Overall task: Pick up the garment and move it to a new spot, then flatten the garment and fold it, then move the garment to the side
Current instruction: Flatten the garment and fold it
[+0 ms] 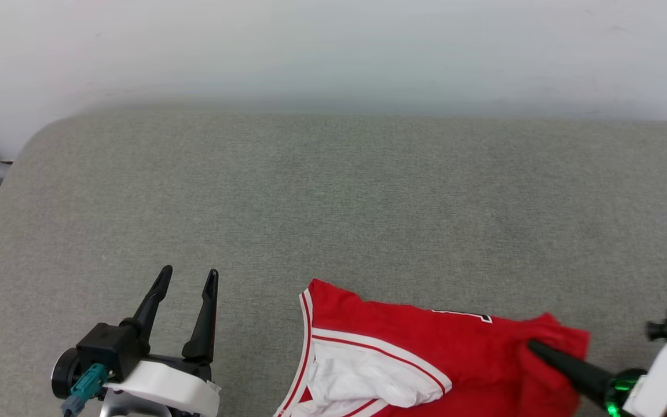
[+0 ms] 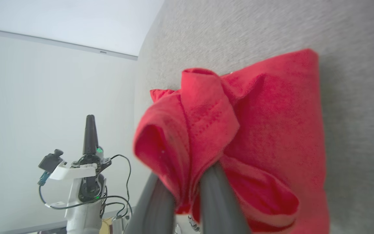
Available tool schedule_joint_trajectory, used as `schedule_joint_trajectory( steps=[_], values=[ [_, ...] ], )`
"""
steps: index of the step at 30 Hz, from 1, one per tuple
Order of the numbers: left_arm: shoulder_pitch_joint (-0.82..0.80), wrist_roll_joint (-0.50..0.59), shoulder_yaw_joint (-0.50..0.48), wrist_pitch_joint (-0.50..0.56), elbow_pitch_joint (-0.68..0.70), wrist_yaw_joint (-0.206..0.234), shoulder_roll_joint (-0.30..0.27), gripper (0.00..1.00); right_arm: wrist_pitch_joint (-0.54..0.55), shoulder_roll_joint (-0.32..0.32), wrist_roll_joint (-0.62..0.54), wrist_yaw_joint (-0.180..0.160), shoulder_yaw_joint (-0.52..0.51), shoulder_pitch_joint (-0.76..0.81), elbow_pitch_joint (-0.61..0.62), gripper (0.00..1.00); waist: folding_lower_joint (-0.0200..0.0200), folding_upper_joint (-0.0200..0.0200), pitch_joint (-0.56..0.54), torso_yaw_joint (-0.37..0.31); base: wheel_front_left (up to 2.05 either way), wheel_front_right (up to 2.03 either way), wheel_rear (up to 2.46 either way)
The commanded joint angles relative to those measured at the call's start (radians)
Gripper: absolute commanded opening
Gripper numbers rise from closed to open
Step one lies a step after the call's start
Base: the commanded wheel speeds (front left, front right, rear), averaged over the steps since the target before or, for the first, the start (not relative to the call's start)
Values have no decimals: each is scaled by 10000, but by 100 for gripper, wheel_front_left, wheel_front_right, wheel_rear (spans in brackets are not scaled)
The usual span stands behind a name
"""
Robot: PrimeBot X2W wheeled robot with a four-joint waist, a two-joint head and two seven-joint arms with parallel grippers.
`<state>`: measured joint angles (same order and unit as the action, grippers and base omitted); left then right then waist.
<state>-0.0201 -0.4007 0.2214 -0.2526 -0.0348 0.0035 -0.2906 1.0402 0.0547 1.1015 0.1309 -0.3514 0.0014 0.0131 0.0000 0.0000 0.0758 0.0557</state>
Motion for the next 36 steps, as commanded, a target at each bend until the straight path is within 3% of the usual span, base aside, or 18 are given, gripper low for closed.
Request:
schedule_joint_trajectory(
  steps=[1,6,13,17,23,24,25,27,29,36],
  values=[
    [-80,-18,35,8,-22,-14,13,100,-25,-64,611,-5,326,81,-115,0,0,0,-27,80,0,0,0],
    [-233,-46,104,19,-18,-37,18,100,-596,-56,2818,-5,2152,117,-507,0,0,0,19,240,0,0,0],
    [-512,-91,159,35,-3,-126,4,100,-1972,-54,3921,-5,4612,-544,-951,0,0,0,308,532,0,0,0],
    [-678,-138,214,-5,-118,-210,82,100,-2913,-50,3890,-5,5794,-1110,-1437,0,0,0,523,720,0,0,0],
    [-844,-159,227,-61,-240,-269,168,100,-4198,-48,2748,-3,6809,-1774,-2435,0,0,0,794,892,0,0,0],
    [-863,-147,218,-57,-268,-285,178,100,-4381,-56,2523,-3,6953,-1835,-2534,15,0,0,832,902,0,0,0],
    [-891,-142,213,-65,-292,-307,187,100,-4548,-51,2476,-5,7059,-1866,-2648,37,0,0,868,910,0,0,0],
    [-907,-117,216,-74,-330,-313,225,100,-4757,-51,2497,-3,7291,-1921,-2728,42,0,0,923,910,0,0,0],
    [-910,-101,196,-83,-378,-327,230,100,-4917,-50,2549,-3,7435,-1996,-2759,100,0,0,969,888,0,0,0],
    [-907,-80,149,-118,-506,-383,235,100,-5648,298,2287,-3,7832,-2118,-2024,100,0,0,889,694,0,0,0]
  ],
)
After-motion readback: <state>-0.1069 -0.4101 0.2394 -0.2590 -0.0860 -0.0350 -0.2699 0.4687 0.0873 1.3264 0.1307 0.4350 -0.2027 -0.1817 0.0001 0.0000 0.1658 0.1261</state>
